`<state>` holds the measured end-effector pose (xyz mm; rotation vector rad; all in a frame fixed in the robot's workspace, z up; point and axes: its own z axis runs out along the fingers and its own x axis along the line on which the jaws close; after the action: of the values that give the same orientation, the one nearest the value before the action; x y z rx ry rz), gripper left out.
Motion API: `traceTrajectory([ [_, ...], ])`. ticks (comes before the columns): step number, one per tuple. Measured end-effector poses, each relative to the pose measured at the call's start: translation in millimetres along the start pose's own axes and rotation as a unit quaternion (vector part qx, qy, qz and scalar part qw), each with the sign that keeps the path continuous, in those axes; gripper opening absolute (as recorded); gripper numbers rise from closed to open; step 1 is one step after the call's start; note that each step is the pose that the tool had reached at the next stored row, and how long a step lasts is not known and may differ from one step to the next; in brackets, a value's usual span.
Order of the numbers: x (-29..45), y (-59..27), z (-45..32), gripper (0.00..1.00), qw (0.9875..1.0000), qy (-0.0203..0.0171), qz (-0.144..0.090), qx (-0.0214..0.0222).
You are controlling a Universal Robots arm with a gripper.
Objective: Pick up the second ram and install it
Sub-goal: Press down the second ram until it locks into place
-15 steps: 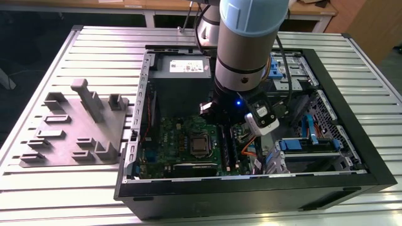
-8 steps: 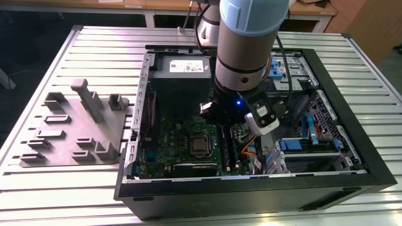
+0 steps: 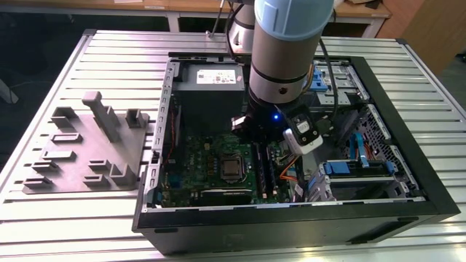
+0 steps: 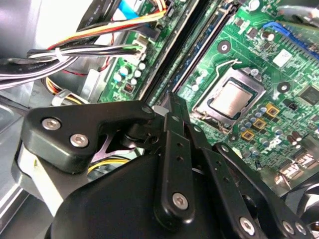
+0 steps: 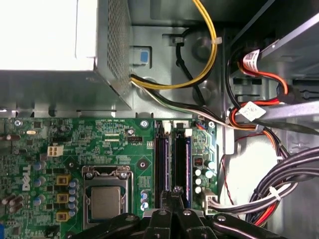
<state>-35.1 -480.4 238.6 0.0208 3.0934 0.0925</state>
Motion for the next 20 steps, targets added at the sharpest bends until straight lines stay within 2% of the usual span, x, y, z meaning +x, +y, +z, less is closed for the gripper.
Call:
traceTrajectory([
  [10,0.3,17.1,2.1,0.1,1.0,0.0,0.0,-0.003],
  [20,0.4,23.0,2.9,0.1,1.0,0.0,0.0,-0.0053],
])
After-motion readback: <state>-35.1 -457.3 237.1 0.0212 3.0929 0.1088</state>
